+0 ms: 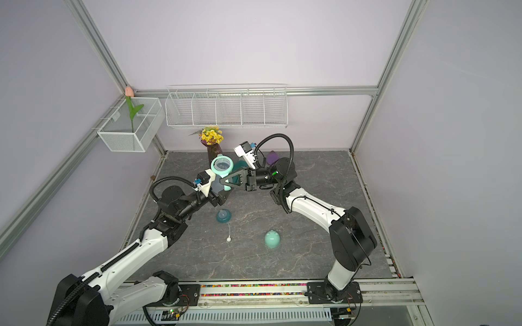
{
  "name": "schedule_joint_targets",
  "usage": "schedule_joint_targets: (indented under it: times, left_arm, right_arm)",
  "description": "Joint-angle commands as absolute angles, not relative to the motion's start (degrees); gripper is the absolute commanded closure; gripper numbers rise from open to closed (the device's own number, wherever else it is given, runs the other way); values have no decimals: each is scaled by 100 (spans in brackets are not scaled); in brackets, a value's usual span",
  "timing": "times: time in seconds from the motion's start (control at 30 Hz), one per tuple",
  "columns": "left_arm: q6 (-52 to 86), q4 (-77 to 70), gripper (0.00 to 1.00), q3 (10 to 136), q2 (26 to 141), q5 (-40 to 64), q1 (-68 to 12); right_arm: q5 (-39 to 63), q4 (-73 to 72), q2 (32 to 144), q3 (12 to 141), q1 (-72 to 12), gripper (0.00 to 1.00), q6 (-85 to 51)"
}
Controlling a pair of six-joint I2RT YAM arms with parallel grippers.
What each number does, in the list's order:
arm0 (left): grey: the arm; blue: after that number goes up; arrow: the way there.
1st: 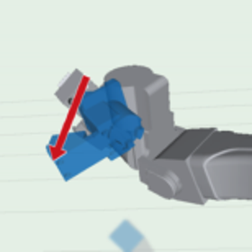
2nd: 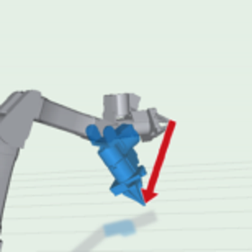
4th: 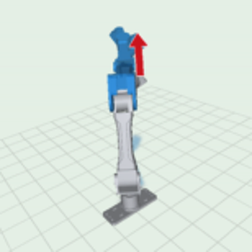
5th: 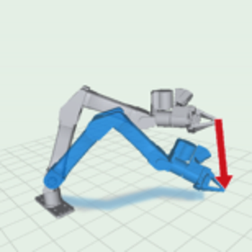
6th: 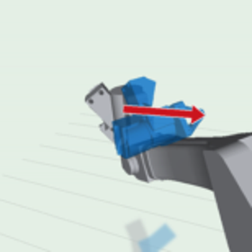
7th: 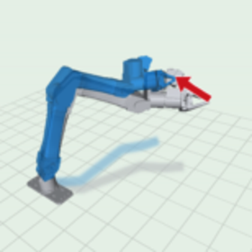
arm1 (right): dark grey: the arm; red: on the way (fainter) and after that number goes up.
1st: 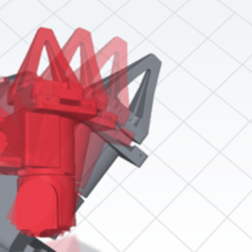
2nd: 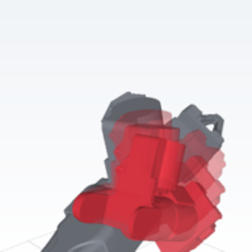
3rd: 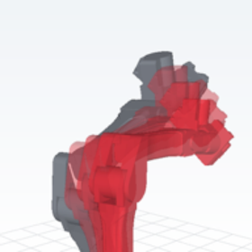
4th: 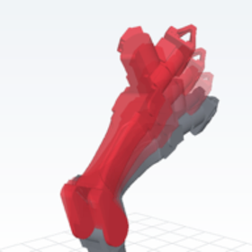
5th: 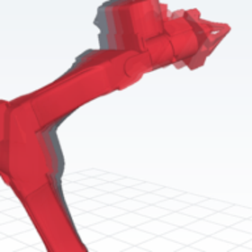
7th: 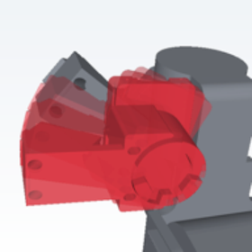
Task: Assemble the baby bottles
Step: Put on the handle of the baby bottle.
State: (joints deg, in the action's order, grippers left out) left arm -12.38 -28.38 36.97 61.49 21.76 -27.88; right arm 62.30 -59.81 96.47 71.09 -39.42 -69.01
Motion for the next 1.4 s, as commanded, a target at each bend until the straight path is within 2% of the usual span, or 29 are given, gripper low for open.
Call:
schedule_joint_targets:
  times: [0.0, 0.3, 0.6, 0.93, 1.37]
  left_arm:
    - [-1319, -2981, 100, 3883, 6026, 2311, -2814]
    - [-1291, -3387, 100, 3669, 5865, 2115, -2822]
    - [-1108, -4427, 100, 3481, 6062, 2344, -2823]
    - [-1215, -4229, 100, 3647, 6213, 2694, -2917]
    - [-986, -4174, 100, 3672, 6451, 2443, -2918]
  right_arm:
    - [6181, -6370, 9706, 7004, -3941, 93, -7036]
    - [6141, -7146, 9957, 7019, -3901, 93, -7645]
    - [6088, -7146, 9979, 6957, -3885, 92, -7724]
    - [6123, -7541, 10115, 7078, -3901, 91, -8069]
    - [6288, -6231, 9425, 7085, -3964, 93, -6860]
